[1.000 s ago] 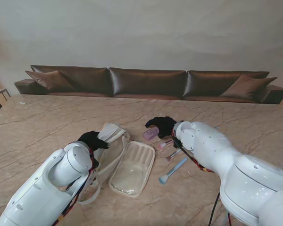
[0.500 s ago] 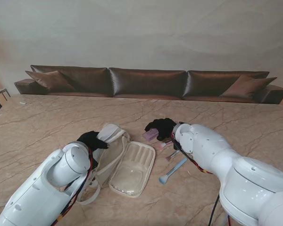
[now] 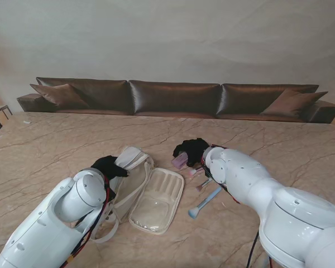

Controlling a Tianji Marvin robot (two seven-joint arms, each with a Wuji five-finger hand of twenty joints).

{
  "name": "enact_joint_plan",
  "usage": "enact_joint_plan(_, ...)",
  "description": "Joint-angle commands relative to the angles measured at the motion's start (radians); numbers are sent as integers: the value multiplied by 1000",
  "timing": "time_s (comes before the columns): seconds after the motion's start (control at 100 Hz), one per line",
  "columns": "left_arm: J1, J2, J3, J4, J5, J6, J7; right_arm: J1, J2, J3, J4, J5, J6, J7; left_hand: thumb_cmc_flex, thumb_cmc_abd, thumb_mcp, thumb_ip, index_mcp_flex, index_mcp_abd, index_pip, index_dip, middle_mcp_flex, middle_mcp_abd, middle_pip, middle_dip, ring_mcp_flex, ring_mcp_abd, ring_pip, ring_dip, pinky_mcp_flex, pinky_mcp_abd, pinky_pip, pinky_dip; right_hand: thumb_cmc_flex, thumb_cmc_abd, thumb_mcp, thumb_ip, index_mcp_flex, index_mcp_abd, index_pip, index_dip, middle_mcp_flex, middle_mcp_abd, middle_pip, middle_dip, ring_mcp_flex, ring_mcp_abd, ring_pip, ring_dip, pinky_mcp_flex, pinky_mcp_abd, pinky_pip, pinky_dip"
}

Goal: Pack the cosmetics bag

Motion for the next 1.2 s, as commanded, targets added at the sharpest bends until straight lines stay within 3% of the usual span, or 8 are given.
enact_joint_plan(0.0,13,-1,2,0,-5,1,-9,-26,-1,-13,9,-18,5,-5,80,78,100,62,41,-159,87,33,89,-144,71,31,51,-16,-18,-11,4,-15,88,3,-27,-65,22,-29,107,9,102,50,59,-2,23,17,22,17,31,18,9,5,20,18)
enact_joint_plan(0.31,13,0,-3,0,-9,1,-16,-41,-1,-21,9,-43,23,-95,82,80,98,62,40,-159,84,34,86,-135,70,31,52,-15,-24,-2,4,-15,84,11,-26,-156,48,-67,161,-177,452,439,148,-36,95,52,120,2,70,28,63,11,75,-1)
enact_joint_plan(0.45,15,0,-5,1,-16,5,-17,-48,-1,-15,10,-46,15,-122,83,80,98,62,42,-158,83,34,87,-140,69,31,52,-15,-26,0,0,-14,81,13,11,-212,57,-170,251,-249,526,501,285,-65,112,61,312,20,59,28,157,39,95,-22)
enact_joint_plan(0.69,14,1,-10,2,-17,8,-20,-53,1,-7,10,-44,13,-126,83,79,98,62,42,-158,83,34,86,-121,71,32,52,-12,-30,2,-3,-12,78,15,68,-215,79,-162,342,-276,583,582,503,-154,319,155,633,28,61,104,366,96,156,6)
enact_joint_plan(0.76,13,0,-12,3,-18,9,-18,-57,1,2,10,-44,9,-142,83,79,98,62,42,-158,82,34,86,-119,71,32,51,-12,-30,2,-4,-12,78,16,117,-271,57,-237,412,-294,594,605,609,-186,382,208,749,2,123,162,468,102,208,31)
enact_joint_plan(0.87,11,-1,-12,5,-18,10,-15,-61,1,15,10,-38,-12,-147,80,80,99,62,42,-160,82,34,85,-123,70,32,52,-13,-32,3,-4,-10,77,17,156,-291,48,-236,475,-294,611,643,670,-196,413,273,854,13,213,306,576,115,279,57)
enact_joint_plan(1.1,7,2,-11,7,-19,10,-26,-67,1,30,11,-28,-46,-135,81,79,99,62,44,-162,81,34,86,-121,69,33,51,-10,-36,5,-9,-10,75,20,184,-346,77,-244,332,-199,496,505,654,-173,463,280,939,23,344,384,664,109,349,73)
enact_joint_plan(1.19,7,4,-12,7,-17,10,-29,-67,2,30,11,-30,-51,-145,80,79,99,61,44,-164,80,34,86,-119,69,33,50,-9,-38,5,-13,-10,73,20,187,-339,59,-238,256,-45,286,254,663,-172,481,242,945,11,372,386,671,94,345,68)
